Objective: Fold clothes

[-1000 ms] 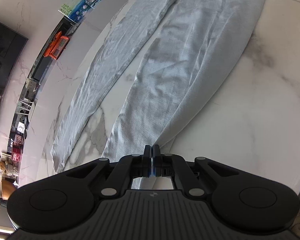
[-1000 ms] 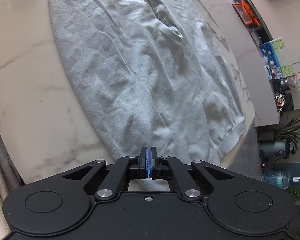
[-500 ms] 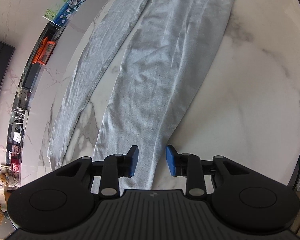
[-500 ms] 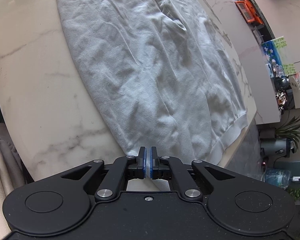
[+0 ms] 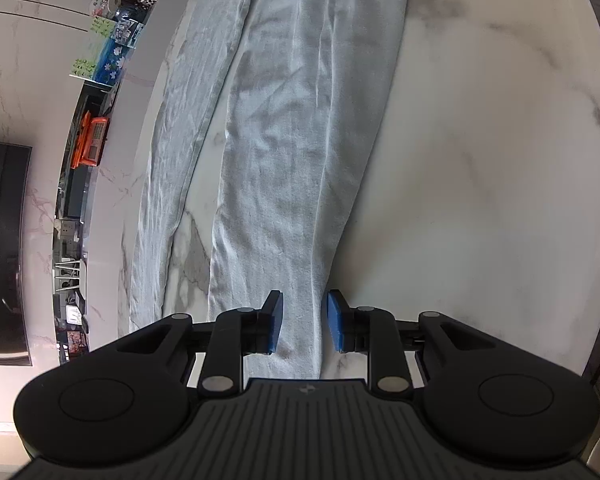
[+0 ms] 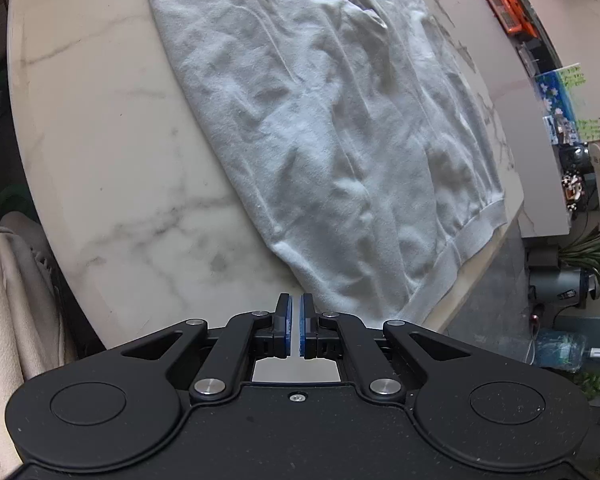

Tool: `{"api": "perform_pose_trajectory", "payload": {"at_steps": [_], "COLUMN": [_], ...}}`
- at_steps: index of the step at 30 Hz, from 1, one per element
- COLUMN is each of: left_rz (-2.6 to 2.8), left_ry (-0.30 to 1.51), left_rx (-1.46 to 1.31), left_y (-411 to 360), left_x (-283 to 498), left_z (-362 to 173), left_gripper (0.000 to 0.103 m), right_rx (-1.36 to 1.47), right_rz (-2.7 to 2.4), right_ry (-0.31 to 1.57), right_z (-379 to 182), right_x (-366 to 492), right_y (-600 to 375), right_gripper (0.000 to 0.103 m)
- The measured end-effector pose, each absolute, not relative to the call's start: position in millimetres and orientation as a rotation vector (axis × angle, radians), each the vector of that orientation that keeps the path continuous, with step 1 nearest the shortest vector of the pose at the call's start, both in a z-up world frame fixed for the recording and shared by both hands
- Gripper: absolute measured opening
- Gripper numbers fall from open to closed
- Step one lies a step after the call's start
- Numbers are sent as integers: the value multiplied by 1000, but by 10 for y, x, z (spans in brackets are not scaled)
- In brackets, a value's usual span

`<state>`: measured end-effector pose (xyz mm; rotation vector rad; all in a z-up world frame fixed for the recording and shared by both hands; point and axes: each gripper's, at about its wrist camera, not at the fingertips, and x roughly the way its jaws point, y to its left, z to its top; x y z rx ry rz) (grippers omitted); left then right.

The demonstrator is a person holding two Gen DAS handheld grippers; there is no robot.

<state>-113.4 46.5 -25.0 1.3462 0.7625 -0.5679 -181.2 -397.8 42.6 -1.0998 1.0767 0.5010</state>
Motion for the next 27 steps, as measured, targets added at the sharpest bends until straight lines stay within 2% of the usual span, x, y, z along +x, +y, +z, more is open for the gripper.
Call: {"api": "perform_pose_trajectory", "payload": {"at_steps": [5, 9, 19, 21, 23, 27], "left_rz": [-535, -532, -514, -507, -506, -489], "left_ry": [763, 763, 756, 757, 759, 756], "left_rx": [1347, 1350, 1334, 1312, 1288, 1227], "left_y": [397, 362, 398, 385, 378, 388], "left_x": [-1072, -1073, -1124, -1119, -1117, -1099], "left_z": [-286, -295, -278, -276, -267, -222], "left_gripper": [20, 14, 14, 10, 8, 3], "right_rx": [-1160, -1243, -1374, -1351, -1324, -1319], "right_rz": [536, 589, 583, 584, 577, 550], "right_ry": [1037, 1010, 914, 924, 949, 930], "right_z": [375, 282, 145, 159, 177, 212], "right_x": [-1858, -1896, -1848, -1807, -1760, -1754], "right_y": [-3898, -3784, -3637, -3624, -3606, -3595], "right_gripper": [8, 9, 15, 14, 2, 0]}}
